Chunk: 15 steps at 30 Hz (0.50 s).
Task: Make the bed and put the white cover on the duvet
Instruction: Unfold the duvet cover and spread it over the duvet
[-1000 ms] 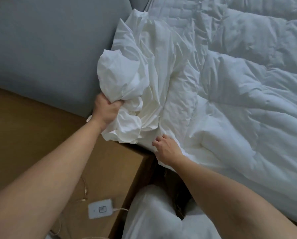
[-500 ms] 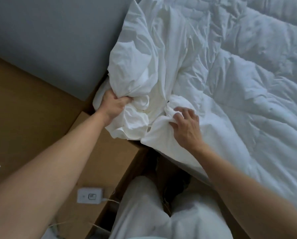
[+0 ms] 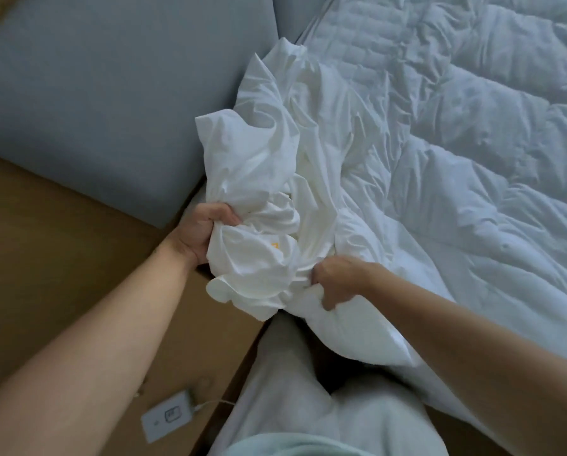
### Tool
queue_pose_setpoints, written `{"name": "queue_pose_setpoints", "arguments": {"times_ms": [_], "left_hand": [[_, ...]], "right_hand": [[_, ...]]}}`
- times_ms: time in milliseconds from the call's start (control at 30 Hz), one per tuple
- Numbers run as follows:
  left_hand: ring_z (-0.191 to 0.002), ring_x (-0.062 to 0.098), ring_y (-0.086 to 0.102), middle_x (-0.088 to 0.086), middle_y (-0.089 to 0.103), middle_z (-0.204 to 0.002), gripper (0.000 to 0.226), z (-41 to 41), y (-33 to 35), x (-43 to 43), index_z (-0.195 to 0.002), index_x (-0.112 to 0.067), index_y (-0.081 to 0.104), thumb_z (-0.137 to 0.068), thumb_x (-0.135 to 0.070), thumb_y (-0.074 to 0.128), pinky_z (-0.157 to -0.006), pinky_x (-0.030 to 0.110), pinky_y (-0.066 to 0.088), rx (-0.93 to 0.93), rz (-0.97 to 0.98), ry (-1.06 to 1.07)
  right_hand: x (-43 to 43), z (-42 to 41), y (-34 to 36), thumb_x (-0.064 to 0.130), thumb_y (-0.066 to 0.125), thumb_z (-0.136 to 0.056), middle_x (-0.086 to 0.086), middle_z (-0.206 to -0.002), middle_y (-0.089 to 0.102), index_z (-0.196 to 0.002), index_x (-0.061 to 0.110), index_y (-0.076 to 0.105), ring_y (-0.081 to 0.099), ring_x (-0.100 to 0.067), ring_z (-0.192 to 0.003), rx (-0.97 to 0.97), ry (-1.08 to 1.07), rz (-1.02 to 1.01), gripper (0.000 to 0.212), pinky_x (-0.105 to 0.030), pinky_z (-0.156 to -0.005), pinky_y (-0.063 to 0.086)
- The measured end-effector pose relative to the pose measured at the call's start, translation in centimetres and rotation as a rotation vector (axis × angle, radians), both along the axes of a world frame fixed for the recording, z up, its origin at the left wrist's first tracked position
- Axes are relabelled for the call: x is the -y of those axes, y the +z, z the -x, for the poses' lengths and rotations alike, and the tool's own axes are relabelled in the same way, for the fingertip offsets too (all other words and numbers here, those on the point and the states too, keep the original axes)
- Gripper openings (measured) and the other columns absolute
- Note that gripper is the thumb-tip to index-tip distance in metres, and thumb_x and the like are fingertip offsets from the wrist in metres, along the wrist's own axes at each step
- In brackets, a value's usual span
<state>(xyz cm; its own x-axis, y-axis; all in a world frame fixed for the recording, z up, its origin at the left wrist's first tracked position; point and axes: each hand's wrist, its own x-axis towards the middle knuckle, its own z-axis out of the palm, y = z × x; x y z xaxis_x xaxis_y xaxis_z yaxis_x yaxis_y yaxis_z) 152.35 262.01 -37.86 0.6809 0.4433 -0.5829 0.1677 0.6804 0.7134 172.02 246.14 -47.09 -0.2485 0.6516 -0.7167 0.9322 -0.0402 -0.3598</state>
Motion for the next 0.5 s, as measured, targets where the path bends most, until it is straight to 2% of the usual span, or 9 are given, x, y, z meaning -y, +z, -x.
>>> {"name": "queue_pose_setpoints", "arguments": {"times_ms": [67,167,200,267,333,367,433,500], "left_hand": [[-0.084,0.033,0.069,0.014,0.071,-0.093,0.055,-0.6,0.8,-0.4,-0.110,-0.003,0.069,-0.056,-0.004,0.061,-0.071,0.039,0.059,-0.007,0.025,0.023],[-0.073,0.028,0.068,0.012,0.068,-0.077,0.031,-1.0,2.3,-1.6,-0.079,-0.005,0.075,-0.050,-0.005,0.064,-0.066,0.033,0.058,-0.029,0.006,0.075],[-0.073,0.030,0.067,0.012,0.066,-0.079,0.035,-1.0,2.9,-2.1,-0.082,-0.002,0.072,-0.048,-0.007,0.066,-0.067,0.034,0.057,-0.047,0.001,0.096],[-0.080,0.035,0.063,0.014,0.061,-0.090,0.057,-0.7,3.6,-3.4,-0.103,-0.001,0.063,-0.047,-0.009,0.070,-0.072,0.037,0.055,-0.071,0.004,0.137],[-0.084,0.037,0.058,0.016,0.055,-0.097,0.068,-0.2,4.3,-4.4,-0.112,-0.004,0.058,-0.046,-0.009,0.073,-0.076,0.041,0.051,-0.072,0.028,0.175],[-0.083,0.037,0.057,0.015,0.055,-0.096,0.065,-0.1,4.4,-4.7,-0.111,-0.004,0.058,-0.047,-0.009,0.071,-0.076,0.041,0.050,-0.053,0.047,0.192],[-0.072,0.035,0.053,0.010,0.053,-0.077,0.048,0.1,4.8,-5.1,-0.093,-0.007,0.058,-0.046,-0.008,0.065,-0.067,0.035,0.048,-0.018,0.085,0.227],[-0.067,0.031,0.042,0.003,0.034,-0.075,0.053,0.0,5.1,-5.7,-0.086,-0.020,0.045,-0.040,-0.011,0.068,-0.063,0.033,0.041,-0.024,0.132,0.257]], "right_hand": [[-0.7,-1.4,2.3,0.027,0.071,-0.081,0.008,-0.097,0.056,-0.124,0.020,0.066,0.054,-0.019,-0.095,-0.092,-0.129,-0.033,0.044,-0.026,-0.075,0.042],[-1.0,-4.3,6.9,0.023,0.067,-0.081,0.022,-0.082,0.046,-0.114,0.026,0.069,0.050,-0.016,-0.089,-0.191,-0.305,-0.068,0.033,-0.022,-0.068,0.035],[-1.1,-5.4,8.4,0.024,0.069,-0.081,0.023,-0.081,0.045,-0.106,0.028,0.068,0.051,-0.016,-0.088,-0.193,-0.340,-0.093,0.025,-0.022,-0.068,0.034],[-1.6,-7.4,12.2,0.031,0.074,-0.083,0.021,-0.084,0.048,-0.095,0.033,0.061,0.052,-0.014,-0.084,-0.178,-0.385,-0.146,0.018,-0.023,-0.066,0.035],[-2.5,-8.9,15.5,0.042,0.077,-0.083,0.020,-0.087,0.051,-0.091,0.038,0.055,0.052,-0.004,-0.079,-0.170,-0.437,-0.166,0.024,-0.023,-0.063,0.036],[-2.9,-9.3,16.9,0.045,0.077,-0.083,0.020,-0.089,0.052,-0.093,0.040,0.055,0.051,-0.001,-0.079,-0.162,-0.462,-0.158,0.025,-0.023,-0.062,0.036],[-4.0,-9.7,18.4,0.044,0.073,-0.088,0.022,-0.090,0.054,-0.102,0.042,0.060,0.052,0.001,-0.079,-0.167,-0.494,-0.159,0.019,-0.019,-0.063,0.037],[-4.9,-9.2,19.0,0.047,0.066,-0.092,0.016,-0.084,0.062,-0.093,0.039,0.067,0.058,-0.004,-0.076,-0.211,-0.624,-0.247,0.007,-0.020,-0.065,0.044]]}}
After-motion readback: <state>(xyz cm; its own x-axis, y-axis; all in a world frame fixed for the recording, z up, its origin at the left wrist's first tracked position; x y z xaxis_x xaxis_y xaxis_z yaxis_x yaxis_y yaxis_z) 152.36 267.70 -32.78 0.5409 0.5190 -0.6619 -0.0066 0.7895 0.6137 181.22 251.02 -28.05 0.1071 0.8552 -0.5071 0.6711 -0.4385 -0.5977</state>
